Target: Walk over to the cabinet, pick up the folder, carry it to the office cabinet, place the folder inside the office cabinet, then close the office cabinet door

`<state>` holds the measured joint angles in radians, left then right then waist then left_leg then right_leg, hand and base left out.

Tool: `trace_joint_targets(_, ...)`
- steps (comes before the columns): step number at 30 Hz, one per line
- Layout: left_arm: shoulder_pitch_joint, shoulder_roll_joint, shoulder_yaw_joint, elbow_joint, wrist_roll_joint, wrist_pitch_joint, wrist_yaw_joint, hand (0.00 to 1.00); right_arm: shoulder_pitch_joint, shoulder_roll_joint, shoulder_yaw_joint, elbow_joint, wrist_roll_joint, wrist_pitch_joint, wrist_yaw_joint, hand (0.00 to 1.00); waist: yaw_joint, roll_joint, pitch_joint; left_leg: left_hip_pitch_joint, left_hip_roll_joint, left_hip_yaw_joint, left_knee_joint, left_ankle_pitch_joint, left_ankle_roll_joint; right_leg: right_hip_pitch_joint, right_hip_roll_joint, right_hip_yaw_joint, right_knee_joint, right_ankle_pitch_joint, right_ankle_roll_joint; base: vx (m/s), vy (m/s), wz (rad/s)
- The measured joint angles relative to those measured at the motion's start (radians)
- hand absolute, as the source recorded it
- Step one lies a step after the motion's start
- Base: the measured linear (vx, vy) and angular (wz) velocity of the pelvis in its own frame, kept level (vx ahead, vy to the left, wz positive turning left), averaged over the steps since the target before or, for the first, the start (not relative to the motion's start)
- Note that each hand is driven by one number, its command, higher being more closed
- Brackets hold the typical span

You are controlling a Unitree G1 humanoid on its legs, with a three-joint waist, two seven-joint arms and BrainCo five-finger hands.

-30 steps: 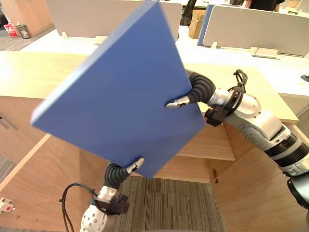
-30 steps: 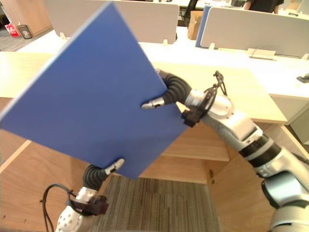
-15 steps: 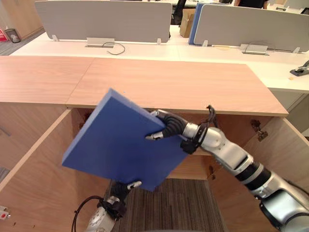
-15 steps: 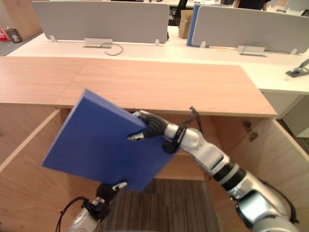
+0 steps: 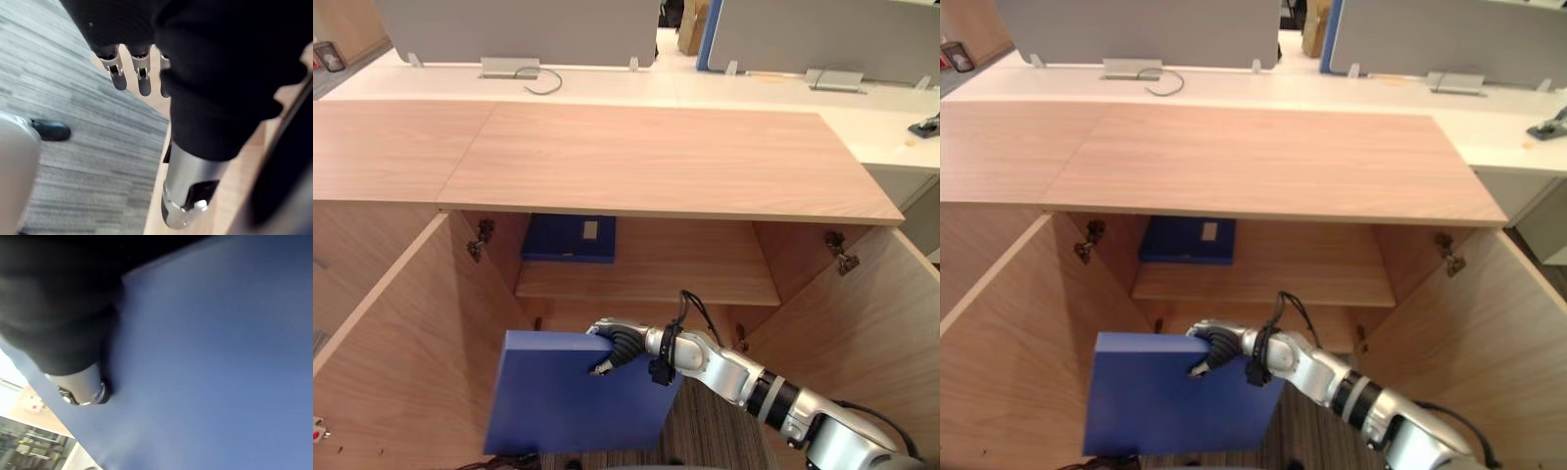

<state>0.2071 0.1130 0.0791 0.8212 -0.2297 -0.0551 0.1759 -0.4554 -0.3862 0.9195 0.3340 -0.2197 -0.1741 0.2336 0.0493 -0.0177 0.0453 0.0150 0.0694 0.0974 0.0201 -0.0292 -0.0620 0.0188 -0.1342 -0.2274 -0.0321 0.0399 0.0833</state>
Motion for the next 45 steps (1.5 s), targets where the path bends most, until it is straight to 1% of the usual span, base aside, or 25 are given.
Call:
trace_joint_targets(2, -0.015, -0.007, 0.028, 0.028, 0.018, -0.002, 0.016, 0.00, 0.000, 0.028, -0.024, 0.082, -0.021, 0.000, 0.000, 1.00, 0.005, 0.006, 0.023, -0.007, -0.003, -0.010, -0.001, 0.006, 0.000, 0.000, -0.002, -0.011, -0.004, 0.003, 0.000, -0.03, 0.021, 0.21)
trace_joint_targets(3, -0.039, -0.014, 0.060, 0.044, 0.040, -0.005, 0.025, 0.00, -0.008, 0.063, -0.069, 0.181, -0.077, 0.009, -0.014, 1.00, 0.011, 0.012, 0.051, -0.027, -0.007, -0.028, -0.003, 0.016, 0.003, -0.005, -0.004, -0.025, -0.018, 0.014, 0.000, -0.04, 0.025, 0.28)
trace_joint_targets(7, -0.060, -0.025, 0.112, 0.054, 0.046, -0.013, 0.028, 0.00, -0.023, 0.079, -0.196, 0.327, -0.138, 0.042, -0.044, 1.00, 0.026, 0.028, 0.101, -0.063, -0.017, -0.041, -0.007, 0.031, 0.008, -0.031, -0.012, -0.041, -0.028, 0.029, 0.001, -0.03, 0.032, 0.15)
trace_joint_targets(9, -0.062, -0.030, 0.132, 0.054, 0.049, -0.015, 0.028, 0.00, -0.032, 0.085, -0.299, 0.378, -0.119, 0.066, -0.071, 1.00, 0.027, 0.039, 0.129, -0.072, -0.023, -0.044, -0.012, 0.040, 0.012, -0.039, -0.017, -0.041, -0.030, 0.035, 0.002, 0.00, 0.055, 0.05)
trace_joint_targets(10, -0.061, -0.034, 0.140, 0.054, 0.063, -0.016, 0.029, 0.00, -0.032, 0.088, -0.381, 0.398, -0.061, 0.080, -0.089, 1.00, 0.027, 0.046, 0.145, -0.072, -0.027, -0.046, -0.015, 0.044, 0.014, -0.040, -0.020, -0.041, -0.030, 0.037, 0.004, 0.00, 0.067, 0.04)
trace_joint_targets(11, -0.061, -0.039, 0.145, 0.054, 0.066, -0.019, 0.028, 0.00, -0.032, 0.098, -0.476, 0.412, 0.041, 0.094, -0.105, 1.00, 0.027, 0.055, 0.158, -0.074, -0.029, -0.046, -0.016, 0.045, 0.016, -0.041, -0.023, -0.042, -0.030, 0.039, 0.005, 0.00, 0.065, 0.04)
trace_joint_targets(12, -0.061, -0.042, 0.146, 0.054, 0.066, -0.021, 0.028, 0.00, -0.032, 0.106, -0.532, 0.417, 0.093, 0.097, -0.116, 1.00, 0.028, 0.058, 0.165, -0.077, -0.031, -0.046, -0.016, 0.046, 0.017, -0.044, -0.024, -0.042, -0.030, 0.041, 0.005, -0.01, 0.058, 0.01)
trace_joint_targets(14, -0.064, -0.051, 0.147, 0.054, 0.062, -0.027, 0.015, 0.00, -0.060, 0.158, -0.749, 0.457, 0.407, 0.095, -0.170, 1.00, 0.025, 0.074, 0.187, -0.106, -0.034, -0.045, -0.016, 0.057, 0.019, -0.075, -0.027, -0.041, -0.030, 0.053, 0.004, -0.02, 0.035, 0.00)
trace_joint_targets(15, -0.067, -0.053, 0.147, 0.054, 0.062, -0.027, 0.011, 0.00, -0.072, 0.173, -0.798, 0.473, 0.483, 0.095, -0.182, 1.00, 0.025, 0.078, 0.198, -0.106, -0.034, -0.045, -0.016, 0.059, 0.019, -0.075, -0.028, -0.041, -0.030, 0.053, 0.004, 0.00, 0.000, 0.00)
trace_joint_targets(16, -0.068, -0.058, 0.148, 0.054, 0.057, -0.029, 0.009, 0.00, -0.089, 0.193, -0.865, 0.495, 0.631, 0.090, -0.208, 1.00, 0.026, 0.084, 0.208, -0.106, -0.034, -0.045, -0.016, 0.061, 0.019, -0.075, -0.028, -0.040, -0.030, 0.055, 0.003, 0.00, 0.000, 0.00)
trace_joint_targets(17, -0.068, -0.070, 0.158, 0.054, 0.041, -0.031, 0.003, 0.00, -0.105, 0.216, -0.945, 0.510, 0.849, 0.075, -0.238, 1.00, 0.032, 0.094, 0.217, -0.106, -0.033, -0.045, -0.017, 0.063, 0.018, -0.075, -0.028, -0.040, -0.029, 0.056, 0.003, 0.00, 0.000, 0.00)
trace_joint_targets(18, -0.068, -0.075, 0.162, 0.053, 0.032, -0.031, 0.002, 0.00, -0.110, 0.227, -0.975, 0.510, 0.915, 0.065, -0.247, 1.00, 0.034, 0.096, 0.220, -0.106, -0.033, -0.044, -0.017, 0.064, 0.017, -0.075, -0.027, -0.040, -0.029, 0.056, 0.003, 0.00, 0.000, 0.00)
trace_joint_targets(19, -0.068, -0.082, 0.170, 0.053, 0.026, -0.031, 0.002, 0.00, -0.119, 0.240, -1.008, 0.507, 1.018, 0.048, -0.259, 1.00, 0.036, 0.099, 0.224, -0.106, -0.031, -0.044, -0.019, 0.066, 0.015, -0.076, -0.026, -0.040, -0.029, 0.056, 0.002, 0.00, 0.000, 0.00)
trace_joint_targets(20, -0.068, -0.095, 0.176, 0.050, 0.017, -0.032, 0.004, 0.00, -0.132, 0.258, -1.051, 0.498, 1.200, 0.015, -0.265, 1.00, 0.039, 0.103, 0.227, -0.107, -0.029, -0.044, -0.024, 0.070, 0.013, -0.079, -0.025, -0.040, -0.029, 0.057, 0.001, 0.00, 0.000, 0.00)
trace_joint_targets(22, -0.069, -0.112, 0.177, 0.049, 0.011, -0.035, 0.007, 0.00, -0.141, 0.283, -1.098, 0.453, 1.401, -0.025, -0.264, 1.00, 0.046, 0.107, 0.230, -0.121, -0.027, -0.044, -0.023, 0.072, 0.012, -0.095, -0.025, -0.040, -0.025, 0.057, 0.001, 0.00, 0.000, 0.00)
trace_joint_targets(25, -0.071, -0.129, 0.185, 0.031, 0.006, -0.036, 0.020, 0.00, -0.148, 0.310, -1.180, 0.365, 1.582, -0.103, -0.262, 1.00, 0.055, 0.112, 0.236, -0.135, -0.021, -0.045, -0.023, 0.075, 0.012, -0.108, -0.025, -0.042, -0.021, 0.057, 0.001, 0.01, 0.004, 0.02)
trace_joint_targets(26, -0.071, -0.132, 0.188, 0.029, 0.007, -0.036, 0.026, 0.00, -0.159, 0.319, -1.214, 0.352, 1.629, -0.146, -0.264, 1.00, 0.060, 0.113, 0.236, -0.135, -0.021, -0.046, -0.022, 0.075, 0.012, -0.108, -0.026, -0.043, -0.020, 0.057, 0.001, 0.05, 0.019, 0.04)
trace_joint_targets(27, -0.071, -0.133, 0.188, 0.028, 0.007, -0.036, 0.028, 0.00, -0.168, 0.320, -1.235, 0.345, 1.655, -0.178, -0.268, 1.00, 0.064, 0.113, 0.239, -0.138, -0.022, -0.048, -0.020, 0.075, 0.012, -0.108, -0.027, -0.045, -0.019, 0.056, 0.002, 0.04, 0.020, 0.05)
trace_joint_targets(29, -0.072, -0.135, 0.188, 0.014, 0.008, -0.036, 0.029, 0.00, -0.185, 0.320, -1.268, 0.326, 1.662, -0.205, -0.283, 1.00, 0.063, 0.116, 0.255, -0.146, -0.023, -0.051, -0.005, 0.073, 0.010, -0.112, -0.037, -0.051, -0.002, 0.046, 0.006, 0.02, 0.038, 0.12)
trace_joint_targets(30, -0.072, -0.141, 0.188, -0.001, 0.013, -0.038, 0.030, 0.00, -0.215, 0.312, -1.300, 0.310, 1.673, -0.229, -0.299, 1.00, 0.063, 0.121, 0.266, -0.190, -0.023, -0.058, 0.040, 0.060, 0.008, -0.156, -0.047, -0.061, 0.057, 0.019, 0.006, -0.01, 0.048, 0.16)
trace_joint_targets(33, -0.086, -0.141, 0.188, -0.008, 0.014, -0.043, 0.032, 0.00, -0.305, 0.288, -1.352, 0.304, 1.679, -0.244, -0.338, 1.00, 0.063, 0.134, 0.319, -0.262, -0.019, -0.063, 0.163, 0.009, 0.013, -0.231, -0.069, -0.064, 0.199, -0.043, 0.005, -0.06, 0.029, 0.13)
trace_joint_targets(36, -0.086, -0.141, 0.185, -0.009, 0.003, -0.045, 0.031, 0.00, -0.418, 0.225, -1.367, 0.304, 1.667, -0.231, -0.394, 1.00, 0.062, 0.152, 0.353, -0.404, -0.017, -0.076, 0.364, -0.076, 0.019, -0.366, -0.103, -0.052, 0.401, -0.127, 0.002, -0.08, 0.000, 0.06)
trace_joint_targets(40, -0.085, -0.141, 0.179, -0.004, -0.020, -0.043, 0.019, 0.00, -0.568, 0.124, -1.348, 0.331, 1.633, -0.177, -0.442, 1.00, 0.060, 0.173, 0.393, -0.587, -0.015, -0.073, 0.646, -0.203, 0.032, -0.548, -0.144, -0.002, 0.668, -0.239, 0.007, -0.10, -0.002, -0.06)
trace_joint_targets(42, -0.085, -0.141, 0.177, -0.002, -0.026, -0.038, 0.009, 0.00, -0.663, 0.074, -1.309, 0.379, 1.629, -0.154, -0.471, 1.00, 0.055, 0.177, 0.407, -0.668, -0.017, -0.060, 0.793, -0.275, 0.041, -0.643, -0.169, 0.040, 0.820, -0.306, 0.013, -0.14, 0.012, -0.09)
trace_joint_targets(45, -0.093, -0.139, 0.173, 0.000, -0.026, -0.037, 0.000, 0.00, -0.735, 0.006, -1.223, 0.407, 1.610, -0.124, -0.485, 1.00, 0.051, 0.185, 0.416, -0.763, -0.023, -0.057, 0.935, -0.324, 0.046, -0.739, -0.201, 0.066, 0.963, -0.358, 0.022, -0.12, 0.023, 0.08)
